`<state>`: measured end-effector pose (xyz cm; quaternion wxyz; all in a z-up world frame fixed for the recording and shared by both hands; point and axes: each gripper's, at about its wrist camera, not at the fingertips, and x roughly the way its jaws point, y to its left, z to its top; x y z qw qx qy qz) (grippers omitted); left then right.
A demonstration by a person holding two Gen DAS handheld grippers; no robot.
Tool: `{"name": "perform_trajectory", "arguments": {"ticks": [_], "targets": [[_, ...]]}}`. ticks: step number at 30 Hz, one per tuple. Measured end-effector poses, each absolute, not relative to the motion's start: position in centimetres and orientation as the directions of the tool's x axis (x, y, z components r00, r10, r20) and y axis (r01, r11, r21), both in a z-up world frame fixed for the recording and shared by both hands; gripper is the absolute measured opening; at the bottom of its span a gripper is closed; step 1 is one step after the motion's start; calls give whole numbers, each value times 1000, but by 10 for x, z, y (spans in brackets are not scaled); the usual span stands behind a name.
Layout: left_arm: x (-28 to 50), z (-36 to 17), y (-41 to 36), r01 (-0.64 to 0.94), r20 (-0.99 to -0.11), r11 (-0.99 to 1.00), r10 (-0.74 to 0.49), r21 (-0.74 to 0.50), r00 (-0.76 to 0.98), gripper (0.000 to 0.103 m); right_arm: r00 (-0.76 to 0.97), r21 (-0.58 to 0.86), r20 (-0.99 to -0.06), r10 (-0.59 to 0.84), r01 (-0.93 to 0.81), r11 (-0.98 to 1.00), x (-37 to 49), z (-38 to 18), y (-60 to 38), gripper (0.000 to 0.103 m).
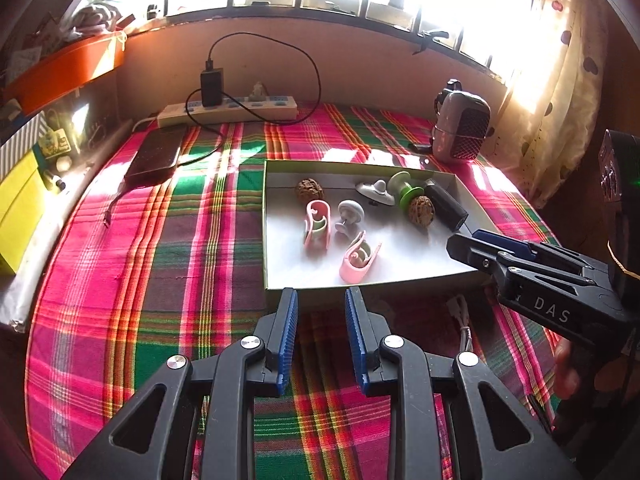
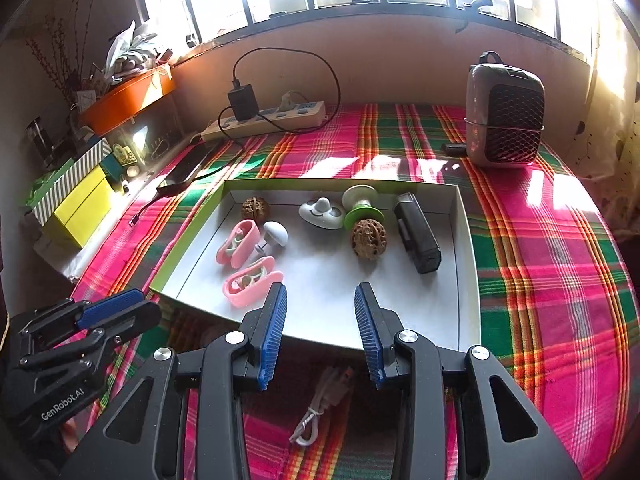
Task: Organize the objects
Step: 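Withdraw both open grippers from the box toward the remaining objects, then move the right gripper to the white USB cable while the left gripper reaches the white round cup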
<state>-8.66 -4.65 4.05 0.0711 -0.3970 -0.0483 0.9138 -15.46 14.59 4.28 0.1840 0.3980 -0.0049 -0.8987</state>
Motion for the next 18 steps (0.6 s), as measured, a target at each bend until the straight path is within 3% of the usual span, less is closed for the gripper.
{"name": "perform_trajectory", "arguments": {"ticks": [7,11,18], "targets": [[-81,31,-51,-103,-726,-976,211,-191,-655,29,-635,125,-718,-284,284,-951,-141,36,158,37],[-78,25,-49,-107,-739,-976,212,-187,-640,29,-642,121,-710,-288,291,-949,-129,39,160,49],[-75,19,-49,-115,-746,-974,222,-194,-627,29,-634,71,-730,-255,301,-951,-111,31,152,50]]}}
